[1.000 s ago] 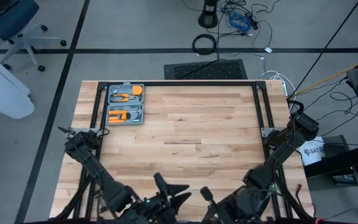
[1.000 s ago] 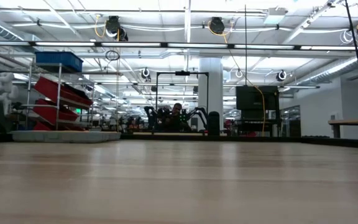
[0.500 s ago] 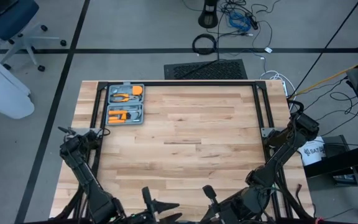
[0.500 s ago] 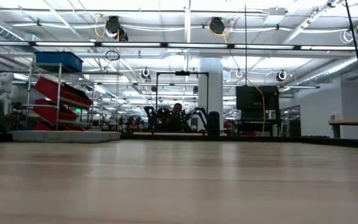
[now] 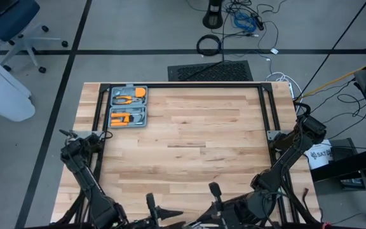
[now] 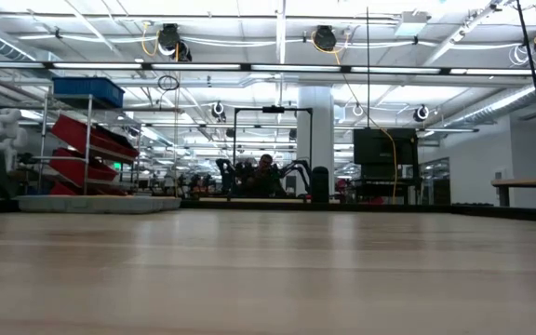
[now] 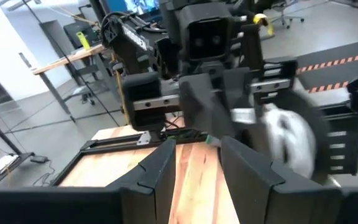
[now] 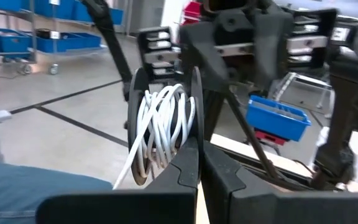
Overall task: Coil cords
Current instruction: Coil the white wire on the spool
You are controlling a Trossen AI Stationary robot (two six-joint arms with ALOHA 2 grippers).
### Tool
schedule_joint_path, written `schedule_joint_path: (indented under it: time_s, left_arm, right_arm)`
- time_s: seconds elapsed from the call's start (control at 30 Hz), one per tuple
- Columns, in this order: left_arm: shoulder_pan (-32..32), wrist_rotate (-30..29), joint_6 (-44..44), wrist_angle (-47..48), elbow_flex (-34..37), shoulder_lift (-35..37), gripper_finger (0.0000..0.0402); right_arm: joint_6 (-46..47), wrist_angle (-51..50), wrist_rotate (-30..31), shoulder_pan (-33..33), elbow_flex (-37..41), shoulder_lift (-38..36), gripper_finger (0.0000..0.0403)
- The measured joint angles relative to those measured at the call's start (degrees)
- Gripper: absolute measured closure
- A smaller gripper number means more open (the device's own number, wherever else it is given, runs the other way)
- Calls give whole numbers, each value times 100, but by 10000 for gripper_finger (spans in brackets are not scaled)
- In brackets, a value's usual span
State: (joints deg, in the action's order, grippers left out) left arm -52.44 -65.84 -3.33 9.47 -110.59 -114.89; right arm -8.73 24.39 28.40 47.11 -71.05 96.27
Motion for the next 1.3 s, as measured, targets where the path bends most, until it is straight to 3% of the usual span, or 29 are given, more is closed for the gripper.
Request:
schedule_joint_path:
  time_s: [0.17, 0.43, 0.8, 1.3]
  left_arm:
    - [-24, 392, 8, 3, 2, 0, 265]
    - [-21, 423, 142, 13, 2, 0, 265]
    - [-254, 326, 0, -2, -74, 0, 265]
    - [-7, -20, 306, 61, -39, 2, 265]
  right_arm:
    - [2, -87, 259, 0, 0, 0, 403]
    - [4, -82, 321, 2, -2, 0, 403]
    - [56, -106, 567, 0, -1, 0, 403]
    - [74, -108, 643, 0, -2, -4, 403]
